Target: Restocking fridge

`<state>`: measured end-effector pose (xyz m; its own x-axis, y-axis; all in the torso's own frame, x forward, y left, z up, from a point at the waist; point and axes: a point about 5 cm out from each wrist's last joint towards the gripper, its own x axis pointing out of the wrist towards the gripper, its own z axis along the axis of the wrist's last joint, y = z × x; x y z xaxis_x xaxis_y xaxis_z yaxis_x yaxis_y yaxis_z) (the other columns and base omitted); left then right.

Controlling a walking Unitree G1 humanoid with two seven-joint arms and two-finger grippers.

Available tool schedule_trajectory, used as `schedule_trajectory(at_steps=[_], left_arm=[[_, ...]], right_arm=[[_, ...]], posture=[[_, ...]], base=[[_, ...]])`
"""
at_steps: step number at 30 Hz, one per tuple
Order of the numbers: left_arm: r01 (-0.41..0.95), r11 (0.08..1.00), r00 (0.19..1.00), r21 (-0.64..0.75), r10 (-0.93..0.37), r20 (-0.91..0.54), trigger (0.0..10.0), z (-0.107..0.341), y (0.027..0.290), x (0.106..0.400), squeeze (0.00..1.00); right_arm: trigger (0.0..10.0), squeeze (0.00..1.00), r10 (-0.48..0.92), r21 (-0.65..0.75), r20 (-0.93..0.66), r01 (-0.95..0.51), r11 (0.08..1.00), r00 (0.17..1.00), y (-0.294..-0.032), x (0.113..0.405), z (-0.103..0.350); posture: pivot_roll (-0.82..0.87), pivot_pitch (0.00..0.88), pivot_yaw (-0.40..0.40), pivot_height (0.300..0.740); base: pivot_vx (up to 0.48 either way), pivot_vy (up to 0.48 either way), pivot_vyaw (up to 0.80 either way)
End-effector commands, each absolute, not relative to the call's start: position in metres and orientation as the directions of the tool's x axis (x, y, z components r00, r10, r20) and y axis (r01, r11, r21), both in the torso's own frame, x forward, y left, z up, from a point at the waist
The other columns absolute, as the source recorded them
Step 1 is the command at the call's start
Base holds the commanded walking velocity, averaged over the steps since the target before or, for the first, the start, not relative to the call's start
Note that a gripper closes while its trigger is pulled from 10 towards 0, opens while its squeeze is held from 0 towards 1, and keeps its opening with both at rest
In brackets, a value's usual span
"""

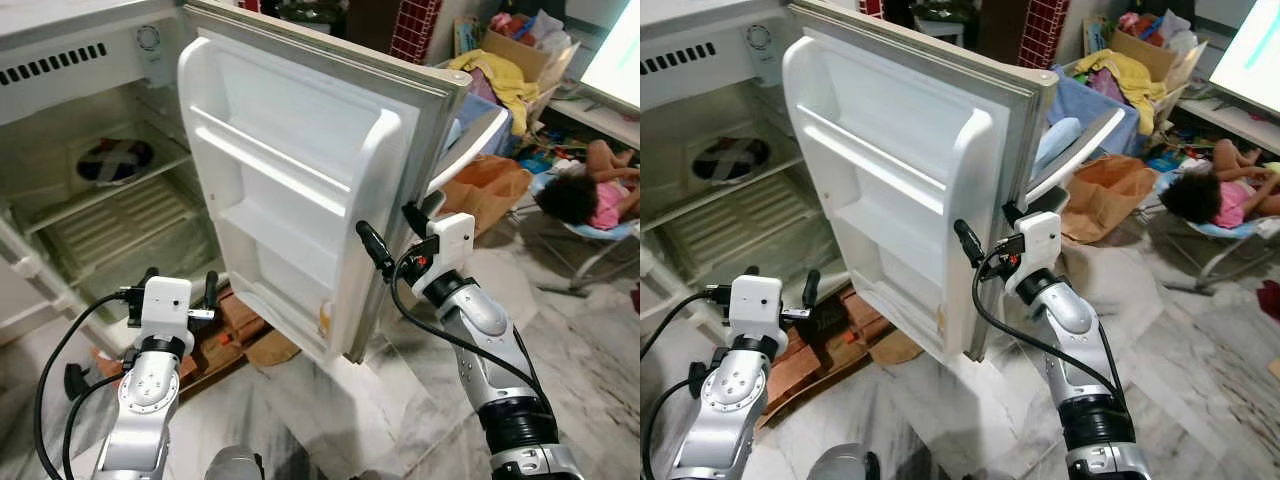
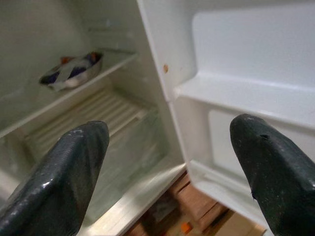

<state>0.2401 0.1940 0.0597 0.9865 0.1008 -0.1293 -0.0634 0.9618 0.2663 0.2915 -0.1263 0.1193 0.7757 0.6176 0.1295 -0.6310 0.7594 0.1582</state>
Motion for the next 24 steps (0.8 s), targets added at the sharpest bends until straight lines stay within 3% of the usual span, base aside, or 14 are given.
schedule_trajectory(at_steps=[1,3,5,7,9,13,16,19,24], left_arm=[[-0.113,0.95,0.965,0.29,0.175,-0.198,10.0,0.049,0.206,0.235,0.0],[-0.13,0.949,0.957,0.287,0.196,-0.216,10.0,0.046,0.21,0.233,0.0],[-0.187,0.937,0.912,0.294,0.277,-0.301,10.0,0.033,0.226,0.224,0.0],[-0.219,0.935,0.884,0.28,0.312,-0.348,10.0,0.027,0.233,0.219,0.0],[-0.246,0.929,0.862,0.278,0.341,-0.375,10.0,0.024,0.238,0.215,0.0],[-0.328,0.904,0.79,0.274,0.422,-0.446,10.0,0.015,0.254,0.202,0.0],[-0.37,0.888,0.755,0.273,0.459,-0.468,10.0,0.013,0.259,0.196,0.0],[-0.387,0.883,0.741,0.267,0.47,-0.479,10.0,0.013,0.26,0.194,0.0],[-0.386,0.884,0.744,0.265,0.468,-0.477,10.0,0.014,0.258,0.197,0.0]], right_arm=[[10.0,0.0,0.755,0.217,0.181,-0.775,0.594,0.63,-0.099,0.281,0.13],[10.0,0.0,0.772,0.233,0.19,-0.792,0.565,0.606,-0.096,0.277,0.132],[10.0,0.0,0.828,0.283,0.22,-0.846,0.451,0.515,-0.089,0.264,0.136],[10.0,0.0,0.843,0.307,0.233,-0.859,0.409,0.484,-0.088,0.259,0.138],[10.0,0.0,0.847,0.298,0.218,-0.86,0.415,0.485,-0.09,0.258,0.135],[10.0,0.0,0.79,0.22,0.14,-0.796,0.563,0.597,-0.105,0.264,0.123],[10.0,0.0,0.77,0.25,0.144,-0.776,0.579,0.622,-0.111,0.261,0.127],[10.0,0.0,0.793,0.33,0.162,-0.789,0.518,0.588,-0.114,0.25,0.13],[10.0,0.0,0.885,0.463,0.184,-0.832,0.306,0.428,-0.115,0.223,0.129]], posture=[[0.07,0.0,-0.041,0.74],[0.07,0.0,-0.041,0.74],[0.08,0.0,-0.04,0.74],[0.07,0.0,-0.037,0.74],[0.07,0.0,-0.038,0.74],[0.08,0.0,-0.037,0.74],[0.08,0.005,-0.039,0.74],[0.08,0.006,-0.041,0.74],[0.08,0.006,-0.037,0.74]], base=[[0.0,0.0,0.0],[0.0,0.0,0.0],[0.0,0.0,0.0],[0.0,0.0,0.0],[0.0,0.0,0.0],[0.0,0.0,0.0],[0.0,0.0,0.0],[0.0,0.0,0.0],[0.0,0.0,0.0]])
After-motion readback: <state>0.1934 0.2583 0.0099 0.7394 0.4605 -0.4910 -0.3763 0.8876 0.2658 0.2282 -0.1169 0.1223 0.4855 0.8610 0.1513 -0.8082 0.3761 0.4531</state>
